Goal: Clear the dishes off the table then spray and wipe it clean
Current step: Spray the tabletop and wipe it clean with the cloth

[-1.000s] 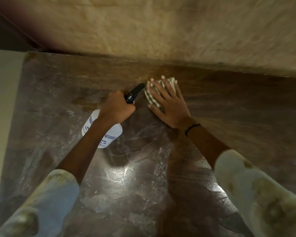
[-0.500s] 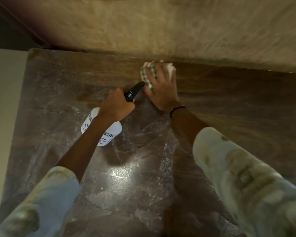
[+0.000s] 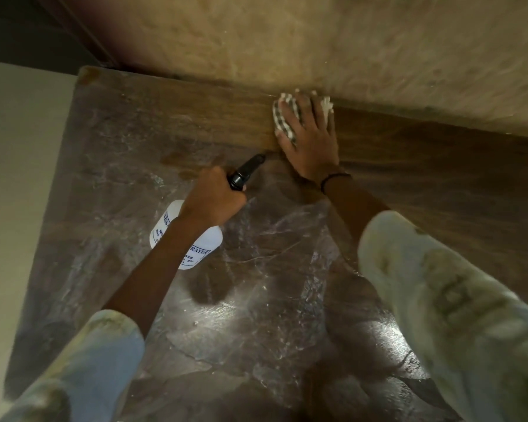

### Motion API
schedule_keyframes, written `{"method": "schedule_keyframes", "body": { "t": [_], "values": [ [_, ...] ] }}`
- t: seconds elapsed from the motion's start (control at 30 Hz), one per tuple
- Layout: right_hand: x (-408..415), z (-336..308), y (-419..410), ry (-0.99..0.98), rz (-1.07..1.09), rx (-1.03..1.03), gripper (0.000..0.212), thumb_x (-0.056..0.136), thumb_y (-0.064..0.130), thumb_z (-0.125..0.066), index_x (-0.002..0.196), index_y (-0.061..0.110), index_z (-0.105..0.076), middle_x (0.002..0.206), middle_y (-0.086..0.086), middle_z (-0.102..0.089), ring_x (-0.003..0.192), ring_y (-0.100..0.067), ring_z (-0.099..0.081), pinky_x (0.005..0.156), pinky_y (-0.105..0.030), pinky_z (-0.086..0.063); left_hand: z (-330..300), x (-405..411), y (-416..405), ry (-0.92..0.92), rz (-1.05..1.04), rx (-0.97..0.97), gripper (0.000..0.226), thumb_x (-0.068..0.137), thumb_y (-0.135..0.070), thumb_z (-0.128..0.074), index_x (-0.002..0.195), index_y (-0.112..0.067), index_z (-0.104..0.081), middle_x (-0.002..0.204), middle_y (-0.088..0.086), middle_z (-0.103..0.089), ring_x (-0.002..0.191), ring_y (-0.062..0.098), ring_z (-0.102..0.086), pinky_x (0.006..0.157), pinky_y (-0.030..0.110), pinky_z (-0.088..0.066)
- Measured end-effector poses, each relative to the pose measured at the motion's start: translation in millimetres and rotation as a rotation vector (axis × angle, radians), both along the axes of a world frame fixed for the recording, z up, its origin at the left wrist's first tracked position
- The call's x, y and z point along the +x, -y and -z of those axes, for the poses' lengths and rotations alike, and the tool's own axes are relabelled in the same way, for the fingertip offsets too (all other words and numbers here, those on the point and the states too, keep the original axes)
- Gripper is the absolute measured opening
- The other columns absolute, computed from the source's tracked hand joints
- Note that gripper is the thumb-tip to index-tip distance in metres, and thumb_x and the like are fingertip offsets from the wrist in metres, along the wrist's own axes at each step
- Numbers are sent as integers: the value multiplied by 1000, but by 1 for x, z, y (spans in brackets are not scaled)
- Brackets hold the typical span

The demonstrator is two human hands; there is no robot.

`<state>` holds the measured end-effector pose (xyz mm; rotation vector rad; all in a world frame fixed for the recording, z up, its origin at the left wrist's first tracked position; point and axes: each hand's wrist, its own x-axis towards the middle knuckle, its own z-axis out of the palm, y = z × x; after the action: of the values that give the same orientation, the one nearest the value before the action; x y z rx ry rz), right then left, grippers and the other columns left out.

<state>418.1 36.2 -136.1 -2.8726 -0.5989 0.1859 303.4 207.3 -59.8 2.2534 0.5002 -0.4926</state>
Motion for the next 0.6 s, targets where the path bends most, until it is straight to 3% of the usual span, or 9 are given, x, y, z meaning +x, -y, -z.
{"method": "schedule_keyframes", "body": {
  "t": [0.13, 0.27, 0.43, 0.6],
  "values": [
    [-17, 4, -38, 16, -179, 19, 55, 100, 45, -32, 152, 27, -31, 160, -6, -26, 150, -33, -16, 117, -56, -16, 2, -14, -8, -10, 9, -12, 13, 81, -8, -62, 92, -6, -67, 69, 14, -64, 57, 26, -57, 55, 31, -46],
    [-43, 4, 12, 46, -466, -5, 55, 102, 46, -29, 154, 29, -26, 162, -3, -22, 150, -29, -13, 120, -50, -12, 4, -31, -3, -60, 48, -25, 12, 78, -7, -61, 88, -11, -65, 74, 14, -66, 69, 31, -63, 68, 43, -55],
    [-40, -3, 81, -7, -185, 40, 56, 102, 48, -27, 154, 30, -24, 163, -2, -17, 151, -27, -8, 120, -51, -15, 3, -59, 33, -177, 199, -66, 17, 75, -6, -59, 87, -16, -65, 72, 10, -68, 62, 24, -65, 60, 39, -57],
    [-44, -4, 86, -37, -166, 31, 57, 101, 50, -26, 154, 30, -22, 164, -3, -13, 152, -26, -4, 122, -50, -8, 6, -90, 67, -265, 290, -29, 8, 72, -10, -56, 79, -10, -61, 60, 5, -57, 50, 17, -54, 45, 26, -39]
  ]
}}
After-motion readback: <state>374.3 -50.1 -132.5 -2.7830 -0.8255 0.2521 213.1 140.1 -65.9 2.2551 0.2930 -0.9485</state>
